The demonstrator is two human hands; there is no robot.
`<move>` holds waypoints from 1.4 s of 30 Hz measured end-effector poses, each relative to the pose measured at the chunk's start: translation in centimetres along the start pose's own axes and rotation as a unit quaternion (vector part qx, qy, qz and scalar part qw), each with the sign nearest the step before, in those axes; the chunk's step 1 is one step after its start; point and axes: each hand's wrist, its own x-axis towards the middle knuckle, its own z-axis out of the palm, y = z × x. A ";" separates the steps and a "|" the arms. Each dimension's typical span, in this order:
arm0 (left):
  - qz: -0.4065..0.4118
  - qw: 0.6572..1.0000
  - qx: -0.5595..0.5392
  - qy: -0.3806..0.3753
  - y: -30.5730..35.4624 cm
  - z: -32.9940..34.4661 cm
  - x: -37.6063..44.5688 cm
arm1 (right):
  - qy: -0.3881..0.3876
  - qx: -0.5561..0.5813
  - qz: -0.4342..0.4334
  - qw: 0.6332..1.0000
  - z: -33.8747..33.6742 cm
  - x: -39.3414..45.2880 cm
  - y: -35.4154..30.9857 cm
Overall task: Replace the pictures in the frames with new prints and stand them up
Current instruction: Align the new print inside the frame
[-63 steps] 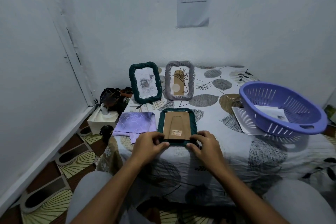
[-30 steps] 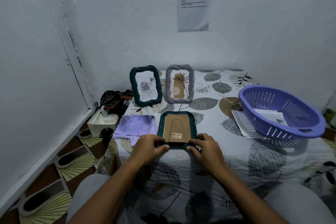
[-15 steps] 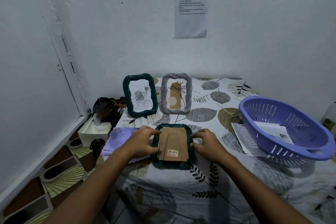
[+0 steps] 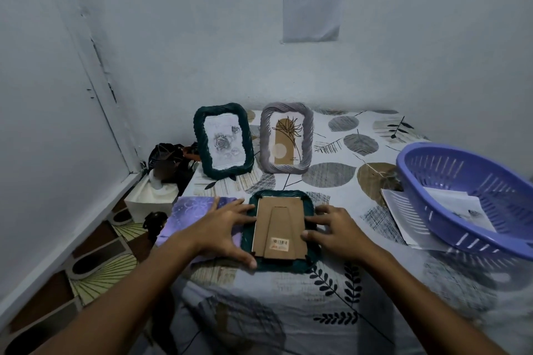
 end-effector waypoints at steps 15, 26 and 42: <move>-0.029 1.000 0.000 -0.007 1.4 -0.3 -0.3 | 0.088 0.125 0.124 0.980 -1.1 -0.8 -1.7; -0.039 0.999 0.012 0.000 2.7 -0.1 -0.2 | 0.053 0.201 0.191 0.959 -1.6 -0.5 -2.8; -0.089 0.947 -0.278 0.136 8.1 -2.4 1.4 | 0.104 0.479 0.220 0.844 -4.8 -1.2 -4.7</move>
